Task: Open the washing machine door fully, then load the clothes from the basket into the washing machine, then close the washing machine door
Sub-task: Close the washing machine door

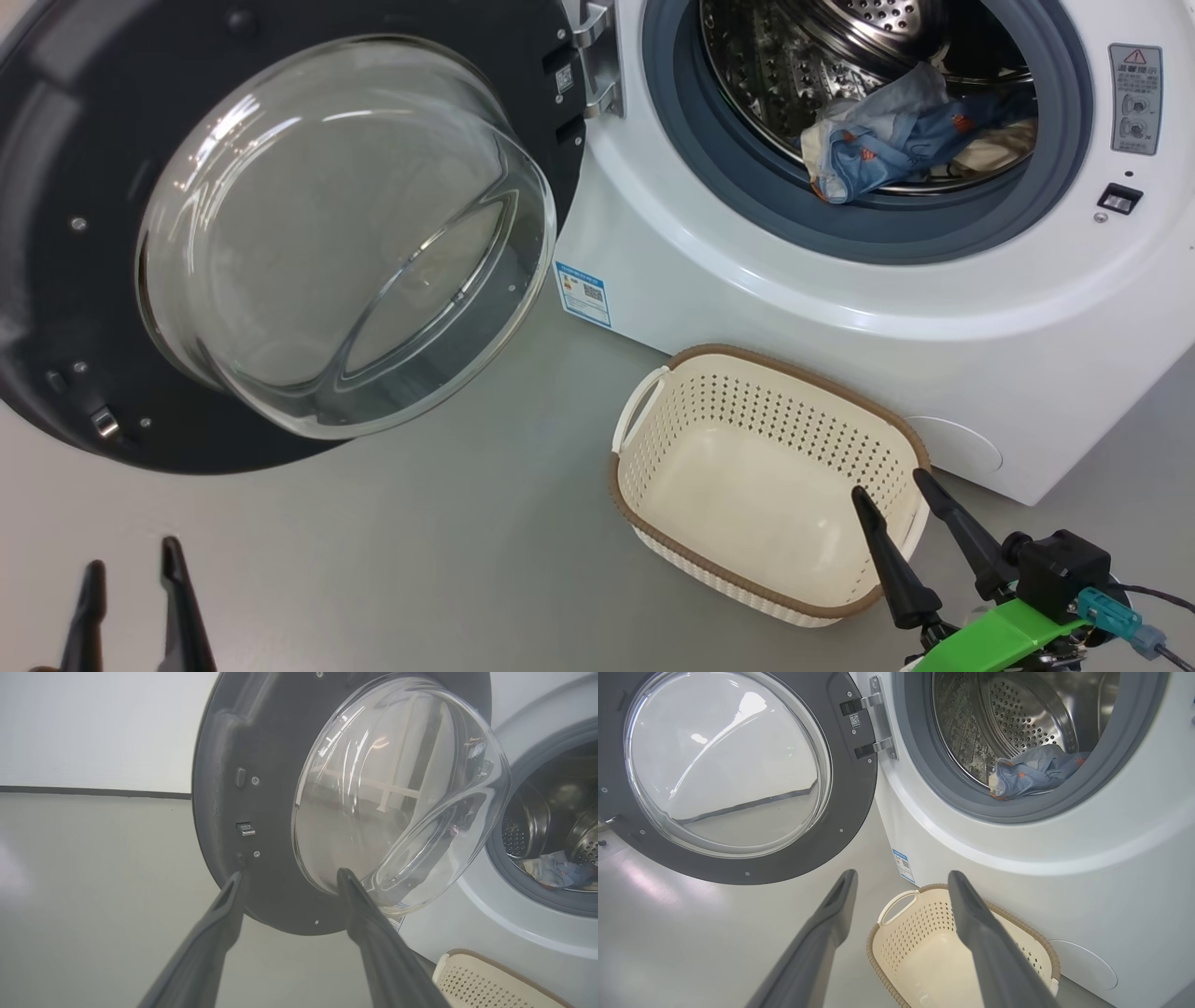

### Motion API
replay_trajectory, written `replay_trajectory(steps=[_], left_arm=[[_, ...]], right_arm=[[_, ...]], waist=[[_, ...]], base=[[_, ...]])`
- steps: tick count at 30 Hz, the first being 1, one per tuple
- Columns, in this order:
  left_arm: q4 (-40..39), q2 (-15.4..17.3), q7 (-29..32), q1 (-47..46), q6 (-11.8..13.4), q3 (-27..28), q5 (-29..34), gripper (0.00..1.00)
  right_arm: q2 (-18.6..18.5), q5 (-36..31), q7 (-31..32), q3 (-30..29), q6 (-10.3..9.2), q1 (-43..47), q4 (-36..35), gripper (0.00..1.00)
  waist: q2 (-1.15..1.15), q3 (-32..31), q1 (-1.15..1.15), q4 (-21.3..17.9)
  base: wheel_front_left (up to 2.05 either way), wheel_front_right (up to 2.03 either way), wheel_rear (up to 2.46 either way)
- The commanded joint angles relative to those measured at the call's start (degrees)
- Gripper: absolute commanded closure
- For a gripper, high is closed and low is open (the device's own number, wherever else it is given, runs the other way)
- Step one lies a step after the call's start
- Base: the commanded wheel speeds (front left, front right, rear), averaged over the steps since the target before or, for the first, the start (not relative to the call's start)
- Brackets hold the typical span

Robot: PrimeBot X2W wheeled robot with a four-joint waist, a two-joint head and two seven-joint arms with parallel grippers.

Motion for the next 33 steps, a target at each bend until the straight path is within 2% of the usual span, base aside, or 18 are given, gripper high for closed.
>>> replay_trajectory(steps=[1, 3, 4, 5, 6, 7, 14, 17, 20, 26, 27, 28, 29, 33], left_arm=[[-2.41, 0.84, -0.35, -0.33, 0.40, 2.27, -0.86, 0.00], [-4.07, 0.84, -0.35, -0.75, 0.07, 2.70, -1.51, 0.00], [-4.78, 0.84, -0.35, -0.82, -0.12, 2.91, -1.67, 0.20], [-5.16, 0.84, -0.35, -0.90, -0.31, 3.10, -2.41, 0.53], [-5.23, 0.84, -0.35, -1.04, -0.49, 3.37, -3.83, 0.74], [-5.34, 0.84, -0.35, -1.31, -0.68, 3.75, -5.34, 1.00], [-8.05, 0.84, -0.35, -6.06, -1.78, 9.20, -17.71, 1.00], [-9.07, 3.01, -0.35, -8.91, -1.81, 9.98, -25.24, 1.00], [-7.87, 7.70, -0.35, -12.32, -1.83, 11.23, -34.21, 1.00], [0.46, 20.28, -0.03, -19.06, -1.83, 11.36, -48.16, 1.00], [0.46, 20.28, -0.03, -19.06, -1.83, 11.36, -48.16, 1.00], [3.07, 23.71, 1.27, -21.17, -1.84, 10.69, -52.77, 1.00], [3.07, 23.71, 1.27, -21.17, -1.84, 10.69, -52.77, 1.00], [9.33, 29.71, 5.15, -24.86, -1.84, 9.18, -59.42, 1.00]], right_arm=[[-0.86, 0.47, -0.47, 1.15, 0.32, -1.84, -1.08, 0.00], [-0.81, 0.56, -0.47, 1.08, 0.32, -1.75, -1.08, 0.00], [-0.77, 0.58, -0.47, 0.99, 0.32, -1.65, -1.11, 0.00], [-0.73, 0.58, -0.47, 0.87, 0.32, -1.52, -1.16, 0.00], [-0.67, 0.58, -0.47, 0.71, 0.32, -1.35, -1.20, 0.00], [-0.60, 0.56, -0.47, 0.53, 0.32, -1.18, -1.24, 0.00], [-0.05, 0.20, -0.47, -0.43, 0.32, -0.17, -1.76, 0.00], [-0.05, -0.05, -0.47, -0.59, 0.32, -0.19, -1.96, 0.00], [-0.10, -0.28, -0.47, -0.72, 0.32, -0.44, -2.09, 0.00], [-0.23, -0.49, -0.47, -0.71, 0.32, -0.73, -2.33, 0.00], [-0.23, -0.49, -0.47, -0.71, 0.32, -0.73, -2.33, 0.00], [-0.46, -0.52, -0.47, -0.51, 0.32, -0.95, -2.45, 0.00], [-0.46, -0.52, -0.47, -0.51, 0.32, -0.95, -2.45, 0.00], [-1.16, -0.56, -0.47, -0.25, 0.32, -1.57, -2.62, 0.00]], waist=[[0.00, 0.04, 0.00, -0.01], [0.00, 0.06, 0.00, -0.02], [0.00, 0.07, 0.00, -0.04], [0.00, 0.09, 0.00, -0.07], [0.00, 0.10, 0.00, -0.09], [0.00, 0.12, 0.00, -0.11], [0.00, 0.75, 0.00, -0.15], [0.00, 1.54, 0.00, -0.09], [0.00, 2.22, 0.00, -0.05], [0.00, 3.34, 0.00, -0.29], [0.00, 3.34, 0.00, -0.29], [0.00, 3.81, 0.00, -0.57], [0.00, 3.81, 0.00, -0.57], [0.00, 5.10, 0.00, -1.12]], base=[[0.00, 0.00, 0.00], [0.00, 0.00, 0.00], [0.00, 0.00, 0.00], [0.00, 0.00, 0.00], [0.00, 0.00, 0.00], [0.00, 0.00, 0.00], [0.00, 0.00, 0.00], [0.00, 0.00, 0.00], [0.00, 0.00, 0.00], [0.00, 0.00, 0.00], [0.00, 0.00, 0.00], [0.00, 0.00, 0.00], [0.00, 0.00, 0.00], [0.00, 0.00, 0.00]])
